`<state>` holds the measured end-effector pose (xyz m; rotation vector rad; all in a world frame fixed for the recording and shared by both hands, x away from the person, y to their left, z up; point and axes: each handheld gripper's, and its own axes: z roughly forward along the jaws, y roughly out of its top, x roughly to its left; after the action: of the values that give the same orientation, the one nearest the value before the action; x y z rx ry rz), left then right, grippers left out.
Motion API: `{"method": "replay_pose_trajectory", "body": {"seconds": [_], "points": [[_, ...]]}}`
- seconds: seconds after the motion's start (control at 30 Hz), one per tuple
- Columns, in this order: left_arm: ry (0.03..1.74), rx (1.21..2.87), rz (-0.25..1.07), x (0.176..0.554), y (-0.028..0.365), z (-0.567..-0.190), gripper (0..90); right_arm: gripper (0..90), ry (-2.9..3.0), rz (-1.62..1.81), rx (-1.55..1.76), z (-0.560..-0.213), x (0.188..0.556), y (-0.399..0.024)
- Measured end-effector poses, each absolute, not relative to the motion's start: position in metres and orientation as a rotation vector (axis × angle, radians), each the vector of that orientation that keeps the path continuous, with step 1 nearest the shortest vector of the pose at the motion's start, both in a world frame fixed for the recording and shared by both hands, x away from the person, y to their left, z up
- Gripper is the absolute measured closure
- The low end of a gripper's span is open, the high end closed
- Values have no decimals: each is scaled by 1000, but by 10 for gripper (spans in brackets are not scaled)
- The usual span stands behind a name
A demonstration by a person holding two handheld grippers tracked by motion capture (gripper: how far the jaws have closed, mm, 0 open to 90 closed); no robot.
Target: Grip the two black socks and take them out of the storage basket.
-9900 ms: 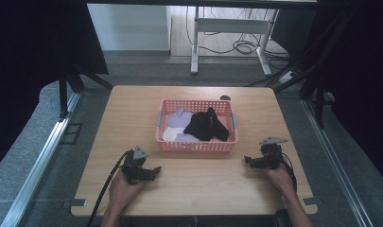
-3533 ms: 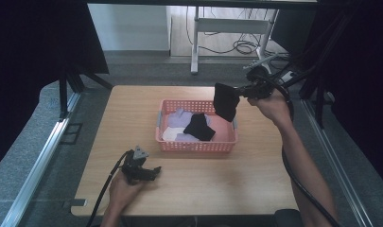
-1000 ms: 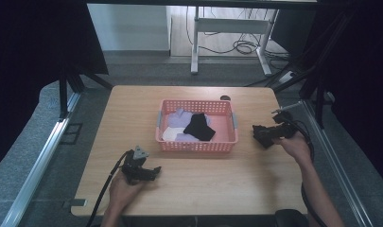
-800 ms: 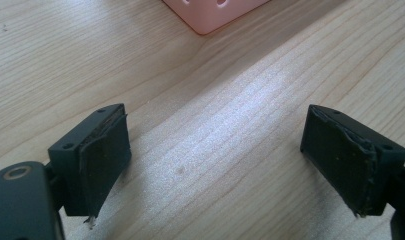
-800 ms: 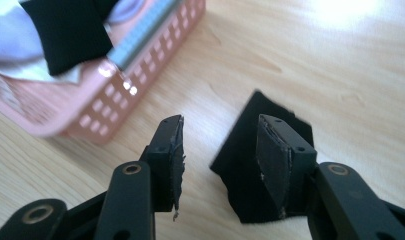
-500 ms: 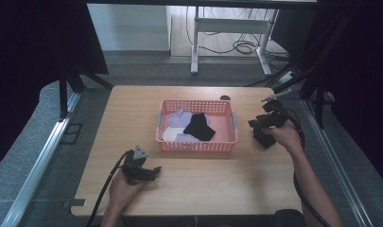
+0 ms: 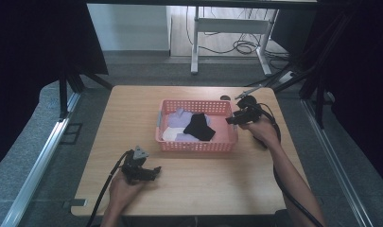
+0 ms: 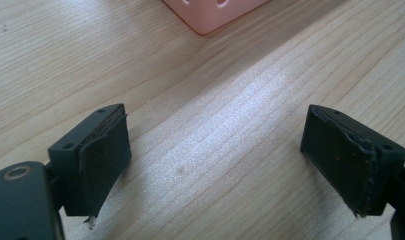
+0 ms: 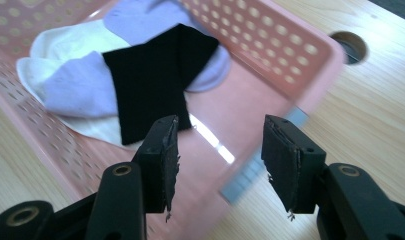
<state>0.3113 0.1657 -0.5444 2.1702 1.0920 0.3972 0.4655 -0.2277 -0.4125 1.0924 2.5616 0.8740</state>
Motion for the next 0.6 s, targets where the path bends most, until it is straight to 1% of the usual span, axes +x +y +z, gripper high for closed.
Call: {"method": "replay_pose_trajectory", "body": {"seconds": [0.27, 0.37, 0.6], "points": [[1094, 2168, 397, 311, 166, -544, 122, 479, 2611, 894, 1022, -420, 473, -196], [1092, 2170, 397, 311, 166, -544, 122, 474, 2639, 888, 994, -426, 477, -178], [1089, 2171, 398, 312, 166, -545, 122, 496, 2694, 863, 943, -439, 484, -148]]}}
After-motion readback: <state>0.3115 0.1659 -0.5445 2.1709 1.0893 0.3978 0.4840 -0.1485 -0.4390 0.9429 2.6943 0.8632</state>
